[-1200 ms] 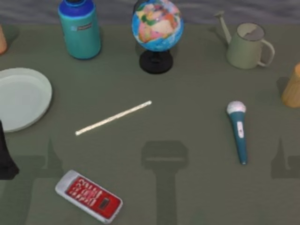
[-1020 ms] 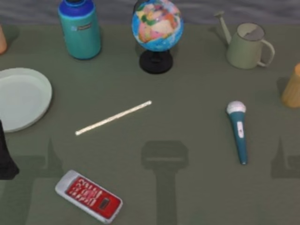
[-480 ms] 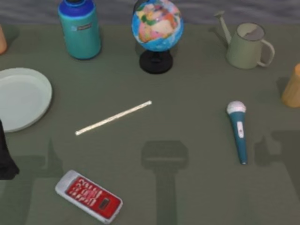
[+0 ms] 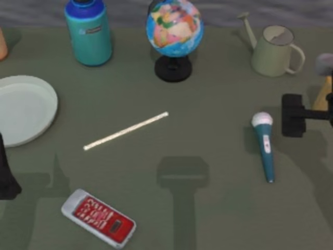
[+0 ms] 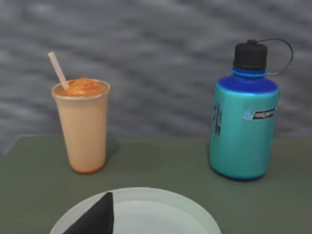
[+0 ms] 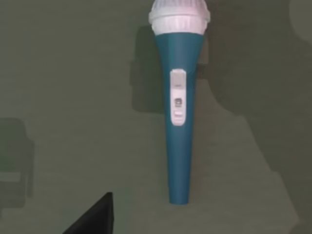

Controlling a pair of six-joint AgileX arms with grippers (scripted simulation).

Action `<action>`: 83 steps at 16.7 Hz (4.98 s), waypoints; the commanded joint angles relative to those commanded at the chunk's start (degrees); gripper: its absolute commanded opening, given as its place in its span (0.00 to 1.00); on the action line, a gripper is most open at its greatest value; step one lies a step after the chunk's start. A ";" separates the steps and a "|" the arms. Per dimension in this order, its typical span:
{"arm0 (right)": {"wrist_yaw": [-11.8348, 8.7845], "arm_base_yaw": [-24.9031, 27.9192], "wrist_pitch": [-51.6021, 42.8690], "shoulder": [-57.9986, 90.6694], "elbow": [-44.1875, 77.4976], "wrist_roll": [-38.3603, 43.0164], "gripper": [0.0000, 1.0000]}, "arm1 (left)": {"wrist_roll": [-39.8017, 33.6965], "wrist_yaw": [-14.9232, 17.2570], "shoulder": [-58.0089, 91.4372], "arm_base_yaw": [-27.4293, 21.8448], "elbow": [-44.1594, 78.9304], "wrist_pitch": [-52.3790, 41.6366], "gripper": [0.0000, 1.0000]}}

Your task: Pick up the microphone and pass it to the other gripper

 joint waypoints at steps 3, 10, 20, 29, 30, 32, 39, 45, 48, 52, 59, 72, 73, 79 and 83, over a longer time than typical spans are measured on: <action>0.32 3.00 -6.03 13.55 8.96 3.21 1.00 | 0.00 0.00 0.00 0.00 0.00 0.00 1.00; 1.02 6.37 -14.04 27.83 17.82 6.66 1.00 | 0.00 0.00 0.00 0.00 0.00 0.00 1.00; 1.03 6.00 -4.79 33.70 14.57 6.36 1.00 | 0.00 0.00 0.00 0.00 0.00 0.00 1.00; 1.07 5.73 6.22 41.03 10.77 6.21 1.00 | 0.00 0.00 0.00 0.00 0.00 0.00 1.00; 1.07 5.73 6.22 41.03 10.77 6.21 0.92 | 0.00 0.00 0.00 0.00 0.00 0.00 1.00; 1.07 5.73 6.22 41.03 10.77 6.21 0.77 | 0.00 0.00 0.00 0.00 0.00 0.00 1.00; 1.07 5.73 6.22 41.03 10.77 6.21 0.25 | 0.00 0.00 0.00 0.00 0.00 0.00 1.00; 1.07 5.73 6.22 41.03 10.77 6.21 0.00 | 0.00 0.00 0.00 0.00 0.00 0.00 1.00; 1.07 5.73 6.22 41.03 10.77 6.21 0.00 | 0.00 0.00 0.00 0.00 0.00 0.00 1.00; 2.27 5.92 4.20 37.24 12.10 5.48 0.00 | 0.00 0.00 0.00 0.00 0.00 0.00 1.00; -2.59 6.23 20.36 34.37 8.42 0.77 0.00 | 0.00 0.00 0.00 0.00 0.00 0.00 1.00; -19.99 5.80 82.60 18.63 -9.16 -16.10 0.00 | 0.00 0.00 0.00 0.00 0.00 0.00 1.00; -20.78 5.73 84.89 17.50 -9.95 -16.94 0.00 | 0.00 0.00 0.00 0.00 0.00 0.00 1.00; -21.93 5.62 88.14 15.68 -11.09 -18.23 0.00 | 0.00 0.00 0.00 0.00 0.00 0.00 1.00; -19.96 7.82 89.02 15.55 -11.03 -18.08 0.00 | 0.00 0.00 0.00 0.00 0.00 0.00 1.00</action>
